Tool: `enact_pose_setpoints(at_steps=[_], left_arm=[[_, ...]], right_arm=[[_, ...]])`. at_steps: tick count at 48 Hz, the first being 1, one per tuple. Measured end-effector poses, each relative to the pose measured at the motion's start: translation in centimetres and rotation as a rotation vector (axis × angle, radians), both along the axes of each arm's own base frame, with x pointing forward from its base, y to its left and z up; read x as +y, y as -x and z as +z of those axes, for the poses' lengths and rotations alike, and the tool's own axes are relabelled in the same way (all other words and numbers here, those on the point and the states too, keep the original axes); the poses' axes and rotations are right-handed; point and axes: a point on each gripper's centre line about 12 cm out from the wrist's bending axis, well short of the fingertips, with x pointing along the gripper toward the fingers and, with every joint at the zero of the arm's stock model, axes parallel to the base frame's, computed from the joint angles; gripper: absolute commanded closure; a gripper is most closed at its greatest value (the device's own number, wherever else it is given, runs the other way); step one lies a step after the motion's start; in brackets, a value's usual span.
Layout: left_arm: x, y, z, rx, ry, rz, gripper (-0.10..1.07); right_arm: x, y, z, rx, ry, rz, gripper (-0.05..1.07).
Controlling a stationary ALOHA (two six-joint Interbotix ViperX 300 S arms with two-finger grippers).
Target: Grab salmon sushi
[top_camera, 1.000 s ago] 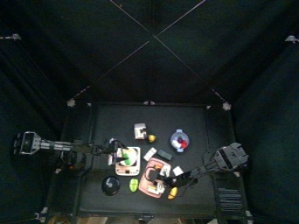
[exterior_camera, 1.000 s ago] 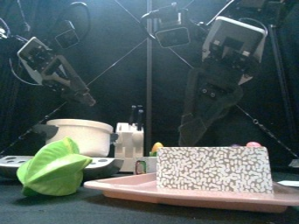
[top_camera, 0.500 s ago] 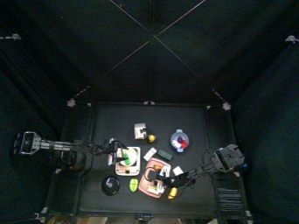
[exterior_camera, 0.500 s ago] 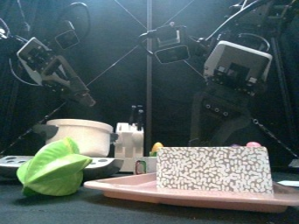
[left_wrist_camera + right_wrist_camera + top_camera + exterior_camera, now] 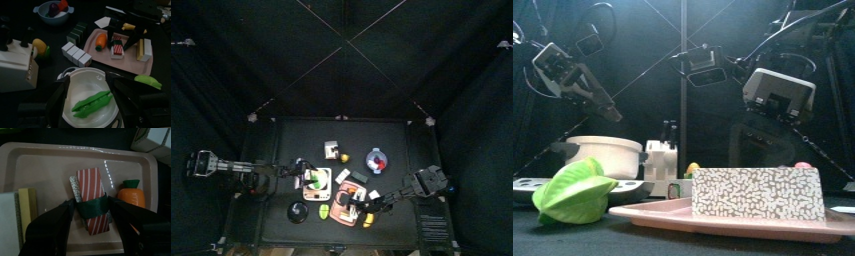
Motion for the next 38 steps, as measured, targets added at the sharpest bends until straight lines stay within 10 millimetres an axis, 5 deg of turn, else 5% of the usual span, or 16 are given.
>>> enact_pose_setpoints(at_steps=[20, 38], left_arm=[[0.0, 0.0, 0.0, 0.000, 0.000, 0.000, 0.05], [0.0, 0.0, 0.0, 0.000, 0.000, 0.000, 0.05]], right_arm=[[0.0, -0.1, 0.2, -0.006, -0.001, 0.003, 0.45], [0.0, -0.9, 2.5, -0.066, 0.014, 0.014, 0.46]])
